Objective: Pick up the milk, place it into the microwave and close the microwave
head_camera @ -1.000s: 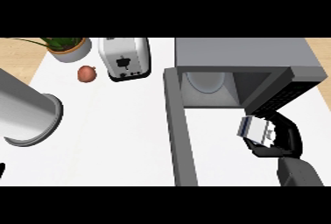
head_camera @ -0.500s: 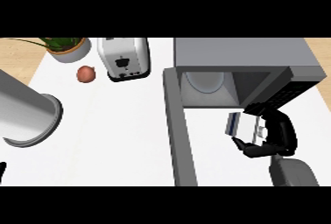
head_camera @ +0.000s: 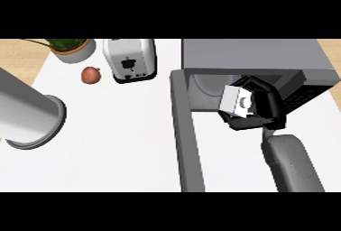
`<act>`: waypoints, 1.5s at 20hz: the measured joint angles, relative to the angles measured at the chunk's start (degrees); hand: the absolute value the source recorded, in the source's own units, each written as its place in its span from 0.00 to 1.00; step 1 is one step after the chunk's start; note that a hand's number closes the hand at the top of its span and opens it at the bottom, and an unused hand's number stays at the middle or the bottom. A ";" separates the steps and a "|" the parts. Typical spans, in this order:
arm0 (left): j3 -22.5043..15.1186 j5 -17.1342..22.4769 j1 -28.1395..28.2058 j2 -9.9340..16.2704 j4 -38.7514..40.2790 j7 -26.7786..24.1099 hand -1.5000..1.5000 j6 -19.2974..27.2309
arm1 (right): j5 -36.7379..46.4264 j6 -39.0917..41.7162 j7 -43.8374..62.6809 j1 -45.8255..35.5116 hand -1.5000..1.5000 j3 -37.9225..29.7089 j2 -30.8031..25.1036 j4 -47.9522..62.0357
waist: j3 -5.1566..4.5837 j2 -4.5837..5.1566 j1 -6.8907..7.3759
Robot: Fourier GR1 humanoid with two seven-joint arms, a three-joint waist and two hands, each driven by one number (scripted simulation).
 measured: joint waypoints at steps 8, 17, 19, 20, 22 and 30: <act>1.32 1.24 -1.69 0.65 0.42 1.36 0.00 -0.83 | 1.04 -3.02 -4.84 -6.20 1.00 -3.34 -0.80 8.09 | 0.61 -1.00 -1.06; 0.35 0.83 -4.68 1.34 1.40 2.21 0.00 -1.30 | 3.25 -6.27 -12.60 -7.17 1.00 -4.22 -1.37 11.57 | 0.78 -1.30 0.06; 0.31 0.92 -5.86 1.63 1.59 2.40 0.00 -1.20 | 3.68 -7.58 -14.00 -7.12 1.00 -4.44 -1.35 11.72 | 0.86 -1.21 0.35; 0.18 0.99 -6.06 1.79 1.91 2.43 0.00 -1.47 | 3.81 -8.27 -14.74 -7.00 1.00 -4.65 -1.35 11.68 | 0.90 -1.17 0.62; -0.06 0.88 -6.81 1.99 2.22 2.61 0.00 -1.54 | 4.20 -9.46 -16.00 -6.78 1.00 -4.81 -1.52 11.55 | 1.03 -1.07 1.05; -1.05 0.56 -8.84 2.53 2.91 3.04 0.00 -1.95 | 4.42 -13.28 -19.59 -4.87 1.00 -5.98 -2.15 9.99 | 1.04 -0.71 3.45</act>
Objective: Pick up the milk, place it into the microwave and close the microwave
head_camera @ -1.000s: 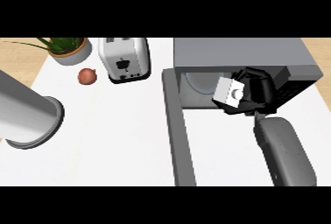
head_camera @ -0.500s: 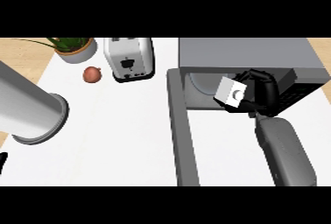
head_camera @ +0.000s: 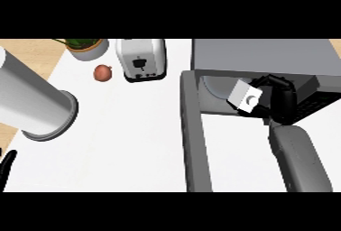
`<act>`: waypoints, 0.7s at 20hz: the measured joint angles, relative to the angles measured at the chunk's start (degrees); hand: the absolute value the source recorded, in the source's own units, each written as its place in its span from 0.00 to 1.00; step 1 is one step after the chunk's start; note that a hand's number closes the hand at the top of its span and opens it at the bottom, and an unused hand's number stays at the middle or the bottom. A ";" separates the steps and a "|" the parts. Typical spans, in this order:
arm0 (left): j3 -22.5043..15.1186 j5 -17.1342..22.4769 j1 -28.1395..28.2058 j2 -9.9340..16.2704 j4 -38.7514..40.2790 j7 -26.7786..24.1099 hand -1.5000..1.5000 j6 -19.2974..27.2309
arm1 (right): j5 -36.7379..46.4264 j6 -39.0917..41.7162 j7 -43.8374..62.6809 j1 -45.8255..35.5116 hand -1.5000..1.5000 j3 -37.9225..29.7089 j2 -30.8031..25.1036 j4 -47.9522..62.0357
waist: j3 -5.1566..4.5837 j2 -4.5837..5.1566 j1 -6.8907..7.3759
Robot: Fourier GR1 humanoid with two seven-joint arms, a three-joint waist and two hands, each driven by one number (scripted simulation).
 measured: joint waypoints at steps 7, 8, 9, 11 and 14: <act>-0.56 -1.72 -1.82 0.60 0.65 0.29 0.00 0.12 | 0.65 -8.30 -3.38 2.13 1.00 -2.59 1.89 -2.41 | -0.51 0.58 2.15; -0.64 -2.03 -2.02 0.65 0.75 0.30 0.00 0.15 | 1.00 -9.55 -3.86 2.46 0.00 -2.87 2.02 -2.80 | -0.54 0.68 2.49; -0.60 -2.30 -2.34 0.77 0.82 0.36 0.00 0.26 | 2.27 -10.87 -4.52 2.79 0.00 -2.76 1.58 -3.00 | -0.68 0.87 2.80; -0.80 -2.86 -2.86 1.02 0.81 0.58 0.00 0.32 | 4.82 -13.52 -5.62 3.78 0.00 -2.51 0.95 -3.55 | -0.81 1.09 3.34; -1.24 -3.67 -3.27 1.37 0.71 0.80 0.00 0.15 | 7.15 -16.16 -6.65 4.90 0.00 -2.80 0.60 -4.17 | -0.89 1.34 4.36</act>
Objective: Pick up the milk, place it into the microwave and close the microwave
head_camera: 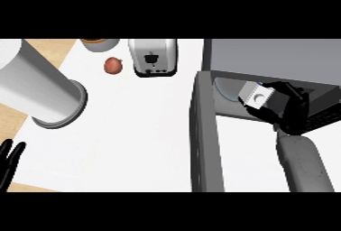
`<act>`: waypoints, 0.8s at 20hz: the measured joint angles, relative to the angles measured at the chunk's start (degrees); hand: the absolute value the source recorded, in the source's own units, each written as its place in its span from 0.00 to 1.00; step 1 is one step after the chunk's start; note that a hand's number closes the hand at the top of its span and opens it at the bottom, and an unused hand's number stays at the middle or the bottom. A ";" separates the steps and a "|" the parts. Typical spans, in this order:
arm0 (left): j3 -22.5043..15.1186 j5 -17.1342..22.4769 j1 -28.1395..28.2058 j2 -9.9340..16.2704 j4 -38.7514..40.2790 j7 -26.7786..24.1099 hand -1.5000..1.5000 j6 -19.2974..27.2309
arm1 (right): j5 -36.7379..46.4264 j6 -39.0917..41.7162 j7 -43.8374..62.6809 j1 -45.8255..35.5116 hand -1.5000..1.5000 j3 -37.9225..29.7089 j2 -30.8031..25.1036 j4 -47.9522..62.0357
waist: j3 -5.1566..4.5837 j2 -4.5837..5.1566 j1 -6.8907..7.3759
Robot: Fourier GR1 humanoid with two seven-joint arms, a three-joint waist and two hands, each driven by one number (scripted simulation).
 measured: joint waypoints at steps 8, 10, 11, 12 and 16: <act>-1.33 -1.66 -2.14 0.60 0.91 0.44 0.00 -0.22 | 2.64 -2.03 -0.92 2.19 0.00 -0.04 0.96 -0.44 | -0.17 0.80 1.87; -1.86 -2.02 -2.65 0.59 1.16 0.54 0.00 -0.26 | 2.56 -1.51 -0.91 2.33 0.00 0.67 1.95 0.39 | -0.01 1.10 2.45; -2.13 -2.18 -2.90 0.62 1.20 0.57 0.00 -0.34 | 2.52 -1.35 -0.79 2.13 0.00 0.91 2.43 0.93 | 0.02 1.24 2.81; -2.37 -2.40 -3.20 0.68 1.29 0.65 0.00 -0.38 | 2.47 -1.12 -0.58 1.65 0.00 1.14 2.72 1.55 | 0.03 1.29 2.94; -3.48 -3.10 -4.01 0.63 1.63 0.94 0.00 -0.50 | 2.33 -0.94 0.93 -0.51 0.00 1.56 4.25 4.84 | 0.18 1.68 3.49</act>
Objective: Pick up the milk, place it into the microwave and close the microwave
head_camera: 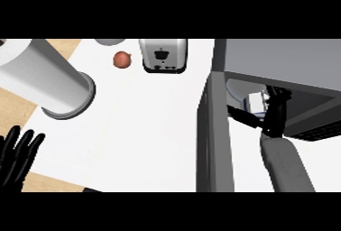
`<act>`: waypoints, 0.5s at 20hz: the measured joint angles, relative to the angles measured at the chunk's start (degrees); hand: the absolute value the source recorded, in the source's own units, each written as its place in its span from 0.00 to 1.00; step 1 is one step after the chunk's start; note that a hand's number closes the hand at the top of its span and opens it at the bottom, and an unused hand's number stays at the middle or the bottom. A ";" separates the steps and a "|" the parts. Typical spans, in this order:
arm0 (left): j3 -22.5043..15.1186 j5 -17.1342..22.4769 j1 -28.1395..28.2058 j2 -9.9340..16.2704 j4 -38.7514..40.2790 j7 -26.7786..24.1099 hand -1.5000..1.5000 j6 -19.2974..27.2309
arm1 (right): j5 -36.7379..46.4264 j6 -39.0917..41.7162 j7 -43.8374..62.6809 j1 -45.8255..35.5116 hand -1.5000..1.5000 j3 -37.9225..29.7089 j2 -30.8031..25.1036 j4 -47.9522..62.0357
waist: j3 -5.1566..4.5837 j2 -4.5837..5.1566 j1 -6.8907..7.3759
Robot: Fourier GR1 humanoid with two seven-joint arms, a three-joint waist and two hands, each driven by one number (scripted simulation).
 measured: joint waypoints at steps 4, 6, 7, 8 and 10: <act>-0.83 -1.05 -0.80 -0.27 0.29 0.11 0.00 0.30 | 0.00 2.01 10.08 -8.36 0.00 -1.02 -1.29 8.03 | -0.28 0.78 0.36; -1.38 -1.77 -1.26 -0.44 0.35 0.35 0.00 0.58 | 0.42 3.70 14.29 -12.50 0.00 -1.29 -2.75 11.81 | -0.32 0.94 0.07; -1.70 -2.14 -1.30 -0.66 0.33 0.45 0.00 0.79 | 0.68 4.42 16.12 -14.43 0.00 -1.38 -3.32 13.89 | -0.28 1.02 -0.08; -1.93 -2.55 -1.46 -0.85 0.37 0.47 0.00 1.02 | 1.02 5.00 17.64 -16.21 0.00 -1.39 -3.78 15.98 | -0.23 1.11 -0.29; -2.35 -3.36 -1.63 -1.21 0.68 0.38 0.00 1.36 | 1.04 5.71 19.83 -19.60 0.00 -2.08 -4.59 19.70 | -0.16 1.23 -0.77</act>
